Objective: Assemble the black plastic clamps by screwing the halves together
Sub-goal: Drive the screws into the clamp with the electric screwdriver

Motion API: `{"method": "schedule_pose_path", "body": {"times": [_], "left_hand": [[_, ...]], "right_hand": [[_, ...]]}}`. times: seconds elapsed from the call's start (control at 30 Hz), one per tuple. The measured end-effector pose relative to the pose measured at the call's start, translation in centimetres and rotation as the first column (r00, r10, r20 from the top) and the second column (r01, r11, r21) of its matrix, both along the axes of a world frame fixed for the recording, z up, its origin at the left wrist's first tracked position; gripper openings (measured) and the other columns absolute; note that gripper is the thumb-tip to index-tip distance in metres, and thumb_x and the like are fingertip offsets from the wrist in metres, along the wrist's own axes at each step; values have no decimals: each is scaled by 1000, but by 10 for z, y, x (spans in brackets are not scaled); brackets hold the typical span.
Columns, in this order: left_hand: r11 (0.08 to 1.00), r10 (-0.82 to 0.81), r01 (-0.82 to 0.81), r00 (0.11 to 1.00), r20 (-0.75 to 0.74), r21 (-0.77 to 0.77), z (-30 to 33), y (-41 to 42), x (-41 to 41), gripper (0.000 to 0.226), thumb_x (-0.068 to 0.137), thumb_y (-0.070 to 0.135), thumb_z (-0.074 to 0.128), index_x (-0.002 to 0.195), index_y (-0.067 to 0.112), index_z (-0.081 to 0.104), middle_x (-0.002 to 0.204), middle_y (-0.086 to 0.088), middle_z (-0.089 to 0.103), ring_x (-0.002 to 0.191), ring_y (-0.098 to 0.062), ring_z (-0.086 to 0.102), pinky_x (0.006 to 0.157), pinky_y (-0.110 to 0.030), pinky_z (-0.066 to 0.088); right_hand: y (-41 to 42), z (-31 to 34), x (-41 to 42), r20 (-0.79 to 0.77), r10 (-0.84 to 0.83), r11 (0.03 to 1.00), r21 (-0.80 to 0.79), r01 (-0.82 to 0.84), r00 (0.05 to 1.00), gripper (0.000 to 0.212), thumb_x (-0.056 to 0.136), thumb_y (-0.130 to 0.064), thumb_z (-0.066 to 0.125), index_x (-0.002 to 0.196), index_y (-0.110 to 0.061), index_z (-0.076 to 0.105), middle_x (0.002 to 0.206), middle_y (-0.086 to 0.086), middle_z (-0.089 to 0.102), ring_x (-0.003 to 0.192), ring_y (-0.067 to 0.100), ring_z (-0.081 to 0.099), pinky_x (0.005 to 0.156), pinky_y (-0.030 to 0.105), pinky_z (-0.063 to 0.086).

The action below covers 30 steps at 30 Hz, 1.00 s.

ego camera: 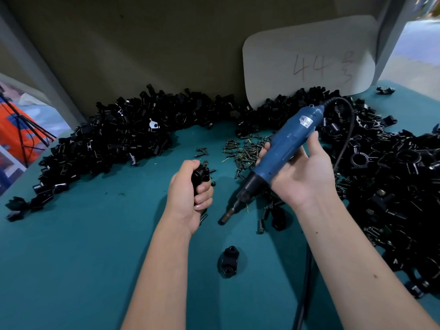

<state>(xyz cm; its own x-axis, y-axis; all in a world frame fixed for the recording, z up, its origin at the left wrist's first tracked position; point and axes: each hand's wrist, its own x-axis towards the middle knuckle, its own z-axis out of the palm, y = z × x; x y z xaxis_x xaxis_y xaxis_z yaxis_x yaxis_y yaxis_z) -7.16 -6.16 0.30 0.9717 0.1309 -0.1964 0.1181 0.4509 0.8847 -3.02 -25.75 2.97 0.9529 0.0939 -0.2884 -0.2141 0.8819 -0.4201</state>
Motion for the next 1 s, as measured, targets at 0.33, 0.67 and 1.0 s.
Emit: {"method": "schedule_pose_path", "body": {"times": [0.33, 0.67, 1.0], "left_hand": [[1000, -9, 10, 1000, -17, 7, 1, -1, -2, 30, 103, 28, 47, 78, 18, 35, 55, 2, 30, 39, -8, 20, 33, -21, 15], [649, -80, -51, 988, 135, 759, 0, 3, -5, 36, 83, 40, 55, 83, 6, 47, 64, 9, 41, 58, -13, 36, 62, -34, 34], [588, -239, 134, 971, 13, 797, 8, 0, -8, 26, 79, 39, 52, 70, 17, 43, 56, 13, 32, 53, -13, 28, 57, -34, 22]], "right_hand": [[4, 3, -1, -47, -124, 991, -63, 121, 991, 72, 86, -75, 61, 110, -7, 69, 89, 9, 68, 75, 22, 67, 83, 37, 60], [-3, 18, -6, 40, -390, 913, -114, 392, 920, 44, 87, -35, 82, 108, -17, 47, 60, -3, 52, 46, 12, 46, 48, 24, 44], [2, 21, -11, 187, -375, 910, -112, 399, 908, 43, 93, -32, 72, 113, -15, 37, 63, -2, 47, 48, 13, 43, 49, 25, 41]]}}
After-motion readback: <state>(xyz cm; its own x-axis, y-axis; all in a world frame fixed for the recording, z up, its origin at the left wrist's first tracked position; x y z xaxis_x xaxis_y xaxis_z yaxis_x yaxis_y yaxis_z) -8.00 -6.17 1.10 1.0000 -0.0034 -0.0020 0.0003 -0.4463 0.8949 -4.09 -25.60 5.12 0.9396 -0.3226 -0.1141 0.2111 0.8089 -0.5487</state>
